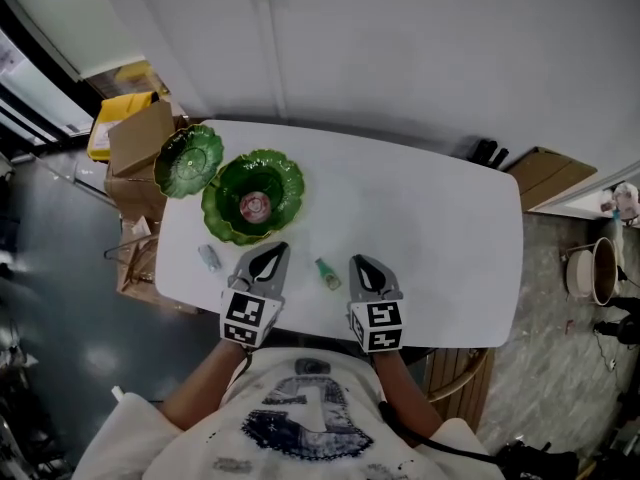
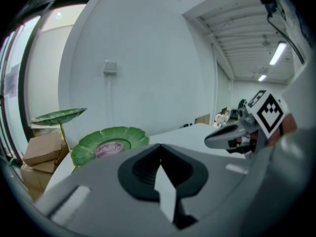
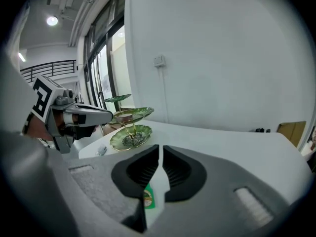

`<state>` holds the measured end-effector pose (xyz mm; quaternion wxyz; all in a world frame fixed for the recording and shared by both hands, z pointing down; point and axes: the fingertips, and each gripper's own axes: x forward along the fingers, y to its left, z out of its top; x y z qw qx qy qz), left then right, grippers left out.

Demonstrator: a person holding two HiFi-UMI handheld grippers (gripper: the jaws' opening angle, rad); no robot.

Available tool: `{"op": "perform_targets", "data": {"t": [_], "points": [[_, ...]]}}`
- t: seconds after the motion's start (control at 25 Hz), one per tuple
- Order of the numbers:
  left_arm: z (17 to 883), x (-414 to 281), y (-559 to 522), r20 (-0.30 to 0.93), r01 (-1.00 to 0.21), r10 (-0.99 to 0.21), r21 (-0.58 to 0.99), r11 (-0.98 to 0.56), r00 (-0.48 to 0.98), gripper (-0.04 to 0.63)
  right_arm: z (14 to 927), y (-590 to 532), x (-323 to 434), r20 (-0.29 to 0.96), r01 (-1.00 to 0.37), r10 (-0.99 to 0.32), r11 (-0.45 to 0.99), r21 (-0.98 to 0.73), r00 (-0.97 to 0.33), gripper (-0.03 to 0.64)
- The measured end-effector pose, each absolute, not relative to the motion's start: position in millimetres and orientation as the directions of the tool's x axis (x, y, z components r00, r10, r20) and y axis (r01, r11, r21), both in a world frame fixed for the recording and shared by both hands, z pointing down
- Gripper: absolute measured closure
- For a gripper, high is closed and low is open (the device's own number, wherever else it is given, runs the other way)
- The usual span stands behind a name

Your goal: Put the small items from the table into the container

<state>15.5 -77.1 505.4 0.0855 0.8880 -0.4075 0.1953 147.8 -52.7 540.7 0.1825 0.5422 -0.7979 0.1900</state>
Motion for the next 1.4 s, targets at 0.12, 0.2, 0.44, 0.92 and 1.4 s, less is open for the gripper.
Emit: {"op": "perform_targets", "data": {"t": [0.12, 0.2, 0.44, 0.92, 1.4], "points": [[517, 19, -69, 0.432, -0.769, -0.693, 0.002, -0.639, 0.577, 0.606, 546, -47, 148, 0.505, -0.919, -0.774, 0.376, -0.117, -0.381, 0.561], [524, 22, -63, 0.442, -0.779, -0.696, 0.012, -0.626, 0.566, 0.606, 551, -44, 147, 0.516, -0.91, -0.758, 0.397, -0.119, -0.399, 0.548], [542, 27, -51, 0.464, -0.804, -0.706, 0.025, -0.594, 0.535, 0.606, 568, -34, 144, 0.546, -0.88, -0.706, 0.452, -0.144, -0.451, 0.48], [580, 13, -41, 0.506, -0.853, -0.728, 0.029, -0.522, 0.463, 0.606, 624, -20, 115, 0.625, -0.82, -0.579, 0.542, -0.185, -0.524, 0.336], [615, 15, -40, 0.542, -0.861, -0.709, 0.052, -0.506, 0.45, 0.606, 676, -13, 99, 0.7, -0.802, -0.491, 0.563, -0.199, -0.518, 0.341]]}}
